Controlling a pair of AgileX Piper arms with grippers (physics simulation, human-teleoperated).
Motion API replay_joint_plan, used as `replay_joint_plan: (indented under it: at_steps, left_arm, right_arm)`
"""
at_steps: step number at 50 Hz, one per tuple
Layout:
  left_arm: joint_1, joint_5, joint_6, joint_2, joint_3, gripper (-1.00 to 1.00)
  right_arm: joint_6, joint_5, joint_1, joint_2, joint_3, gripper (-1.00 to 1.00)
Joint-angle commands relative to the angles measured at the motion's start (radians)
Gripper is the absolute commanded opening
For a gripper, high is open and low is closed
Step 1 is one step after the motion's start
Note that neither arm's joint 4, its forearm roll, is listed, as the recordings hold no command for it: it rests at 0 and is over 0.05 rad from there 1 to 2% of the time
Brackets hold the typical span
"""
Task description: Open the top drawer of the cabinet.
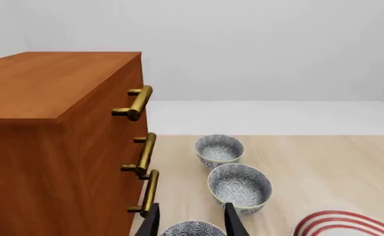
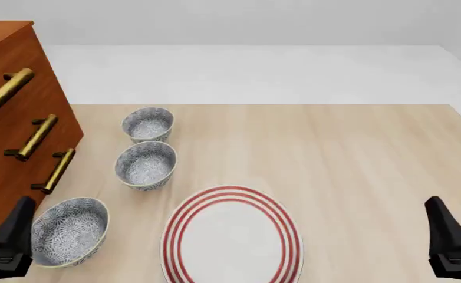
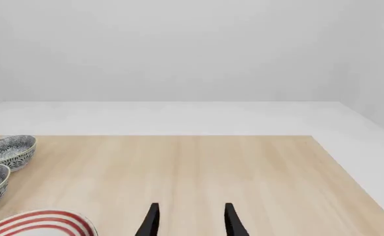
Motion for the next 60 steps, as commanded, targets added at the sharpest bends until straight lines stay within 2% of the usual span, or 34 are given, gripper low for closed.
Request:
replay_joint_plan:
  at_steps: [1,15,21,25,29,32,42,45,50,51,53,58,60]
  left_arm:
    - [0.008,-0.018,0.001,0.029,-0.002,1.0]
    - [0.026,0.019,0.0,0.011,-0.022,1.0]
    - [0.028,0.053,0.02,-0.003,-0.07,1.0]
    - [0.074,0.075,0.036,-0.005,-0.105,1.0]
    - [0.11,0.06,0.105,-0.009,-0.138,1.0]
    - [0.12,0.056,0.127,-0.009,-0.152,1.0]
    - [0.079,-0.014,0.331,-0.01,-0.204,1.0]
    - [0.09,0.006,0.324,-0.01,-0.22,1.0]
    - [0.082,-0.027,0.398,-0.01,-0.233,1.0]
    - [0.058,-0.053,0.443,-0.01,-0.222,1.0]
    - [0.064,-0.033,0.433,-0.01,-0.236,1.0]
    - [0.068,-0.036,0.47,-0.01,-0.255,1.0]
    - [0.051,-0.072,0.521,-0.01,-0.237,1.0]
  right_arm:
    - [0.0,-0.001,0.0,0.005,-0.003,1.0]
    - [0.0,-0.001,0.0,0.005,-0.003,1.0]
    - [0.0,-0.001,0.0,0.005,-0.003,1.0]
    - [0.0,-0.001,0.0,0.005,-0.003,1.0]
    - [0.0,-0.001,0.0,0.005,-0.003,1.0]
    - [0.0,-0.001,0.0,0.005,-0.003,1.0]
    - [0.0,-0.001,0.0,0.005,-0.003,1.0]
    - [0.0,-0.001,0.0,0.005,-0.003,1.0]
    - [0.0,-0.001,0.0,0.005,-0.003,1.0]
    - [0.0,-0.001,0.0,0.005,-0.003,1.0]
    - [0.0,-0.001,0.0,0.005,-0.003,1.0]
    - [0.0,-0.001,0.0,0.005,-0.003,1.0]
    - [0.0,-0.001,0.0,0.005,-0.003,1.0]
